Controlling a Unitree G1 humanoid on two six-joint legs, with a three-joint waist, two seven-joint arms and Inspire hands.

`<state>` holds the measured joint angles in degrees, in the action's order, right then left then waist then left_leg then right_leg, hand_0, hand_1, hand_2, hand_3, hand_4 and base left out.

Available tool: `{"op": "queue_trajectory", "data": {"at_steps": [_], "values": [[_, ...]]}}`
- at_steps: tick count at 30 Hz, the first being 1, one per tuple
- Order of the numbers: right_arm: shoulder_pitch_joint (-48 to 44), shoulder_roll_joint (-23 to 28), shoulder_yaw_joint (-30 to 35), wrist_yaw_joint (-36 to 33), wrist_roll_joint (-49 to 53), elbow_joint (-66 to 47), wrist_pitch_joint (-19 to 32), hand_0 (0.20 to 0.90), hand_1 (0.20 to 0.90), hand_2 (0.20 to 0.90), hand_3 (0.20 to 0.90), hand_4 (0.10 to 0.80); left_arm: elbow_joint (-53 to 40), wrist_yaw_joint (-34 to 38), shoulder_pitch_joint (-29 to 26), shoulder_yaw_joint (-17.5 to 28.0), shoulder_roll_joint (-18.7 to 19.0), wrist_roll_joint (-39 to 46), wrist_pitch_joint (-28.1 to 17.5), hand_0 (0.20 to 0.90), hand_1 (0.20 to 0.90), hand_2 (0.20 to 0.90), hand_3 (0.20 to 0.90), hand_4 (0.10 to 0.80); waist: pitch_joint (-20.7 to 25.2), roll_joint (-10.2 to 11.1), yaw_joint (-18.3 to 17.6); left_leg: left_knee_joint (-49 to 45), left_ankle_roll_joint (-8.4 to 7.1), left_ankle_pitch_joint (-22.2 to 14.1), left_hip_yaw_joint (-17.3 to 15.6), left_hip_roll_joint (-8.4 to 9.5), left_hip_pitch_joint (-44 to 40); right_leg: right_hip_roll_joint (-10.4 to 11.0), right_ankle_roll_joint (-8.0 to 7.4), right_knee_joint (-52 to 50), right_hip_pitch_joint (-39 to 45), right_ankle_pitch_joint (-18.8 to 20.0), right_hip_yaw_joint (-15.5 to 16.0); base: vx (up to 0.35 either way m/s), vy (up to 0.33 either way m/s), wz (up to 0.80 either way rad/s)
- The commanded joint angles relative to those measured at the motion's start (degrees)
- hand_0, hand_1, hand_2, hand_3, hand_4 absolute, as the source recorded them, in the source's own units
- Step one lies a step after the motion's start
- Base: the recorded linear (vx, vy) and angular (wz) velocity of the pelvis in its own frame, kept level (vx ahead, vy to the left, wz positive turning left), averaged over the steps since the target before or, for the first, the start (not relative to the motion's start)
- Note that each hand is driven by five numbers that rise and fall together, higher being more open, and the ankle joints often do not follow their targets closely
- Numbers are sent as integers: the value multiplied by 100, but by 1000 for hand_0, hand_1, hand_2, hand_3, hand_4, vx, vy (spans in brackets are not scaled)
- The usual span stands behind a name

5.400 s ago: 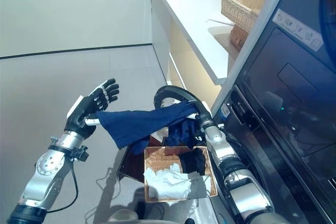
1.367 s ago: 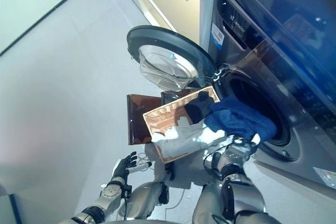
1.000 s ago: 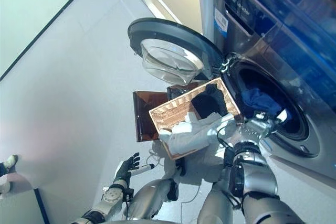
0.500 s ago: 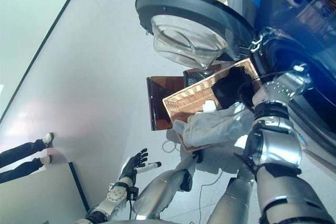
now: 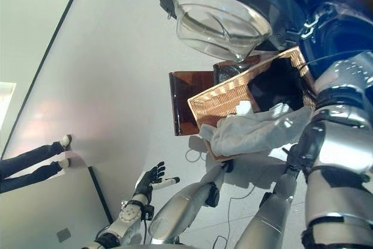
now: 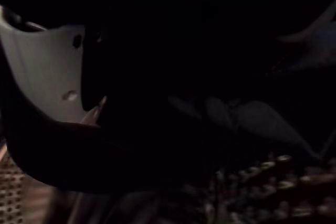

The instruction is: Pick up the clothes and place them into the washing machine

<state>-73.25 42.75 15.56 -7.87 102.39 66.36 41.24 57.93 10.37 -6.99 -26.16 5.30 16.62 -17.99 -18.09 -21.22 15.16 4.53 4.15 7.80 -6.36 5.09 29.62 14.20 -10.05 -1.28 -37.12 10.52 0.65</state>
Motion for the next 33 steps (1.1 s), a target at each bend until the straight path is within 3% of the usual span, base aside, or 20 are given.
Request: {"op": "queue_trajectory", "data": {"at_steps": [1,7,19,21,22,23,24,25,27,29,33], "values": [[-411,882,-721,56,-638,-292,80,200,200,200,200,300,-22,291,-73,-231,361,136,-149,900,900,900,900,800,510,-299,184,47,-766,-178,79,46,-48,-290,239,-1041,-385,-620,-68,18,11,-7],[-506,1226,-751,-366,-987,24,4,200,200,200,200,300,-121,358,-33,-128,372,329,-200,900,900,900,900,800,446,-389,177,47,-766,-120,24,33,129,-301,245,-1115,-660,-574,-132,-28,0,-4],[-1041,1620,-1401,-1244,-2056,183,-107,200,200,200,200,300,-358,446,3,-31,477,682,-289,900,900,900,900,800,254,-288,49,47,-763,-92,-108,-77,464,-433,239,-1194,-1093,-559,-291,-27,-30,-4],[-1092,1678,-1539,-1533,-2462,355,-273,200,200,200,200,300,-388,466,11,-24,509,656,-292,900,900,900,900,800,228,-267,35,47,-756,-52,-121,-94,495,-455,254,-1205,-1126,-507,-281,-38,-39,-4],[-1149,1821,-1793,-1882,-3141,665,-680,200,200,200,200,300,-408,469,28,-11,555,620,-290,900,900,900,900,800,237,-227,36,47,-758,-82,-121,-94,478,-457,250,-1213,-1106,-557,-271,-38,-52,-1],[-1177,1919,-2104,-2154,-3818,866,-1013,373,373,373,373,424,-452,466,36,10,619,583,-288,900,900,900,900,800,226,-187,37,47,-758,-72,-128,-102,488,-464,252,-1205,-1109,-531,-257,-25,-57,3],[-1395,2010,-2622,-2470,-4782,1093,-1582,900,900,900,900,800,-546,479,84,37,676,529,-295,900,900,900,900,800,206,-176,33,47,-759,-64,-145,-110,490,-470,254,-1219,-1120,-519,-242,-68,-66,6],[-1608,2101,-3216,-2762,-5730,1306,-2100,900,900,900,900,800,-652,483,122,48,728,486,-308,900,900,900,900,800,157,-150,6,47,-755,-45,-159,-119,502,-476,261,-1237,-1137,-488,-222,-68,-65,10],[-1887,2038,-3824,-3000,-6567,1404,-2558,900,900,900,900,800,-843,553,183,70,796,413,-313,900,900,900,900,800,53,-128,-69,47,-754,-18,-166,-140,516,-494,264,-1221,-1126,-432,-204,-62,-47,1],[-2130,2027,-4173,-3200,-7071,1656,-2975,900,900,900,900,800,-932,618,209,88,858,387,-275,900,900,900,900,800,3,-65,-114,47,-756,-12,-174,-139,537,-515,268,-1166,-1098,-390,-176,-43,-28,-9],[-2337,1937,-4641,-3441,-7871,1680,-3348,900,900,900,900,800,-1043,728,210,107,896,366,-258,900,900,900,900,800,-45,30,-163,47,-766,14,-164,-143,562,-553,282,-1065,-1065,-327,-128,-33,-9,0]]}}
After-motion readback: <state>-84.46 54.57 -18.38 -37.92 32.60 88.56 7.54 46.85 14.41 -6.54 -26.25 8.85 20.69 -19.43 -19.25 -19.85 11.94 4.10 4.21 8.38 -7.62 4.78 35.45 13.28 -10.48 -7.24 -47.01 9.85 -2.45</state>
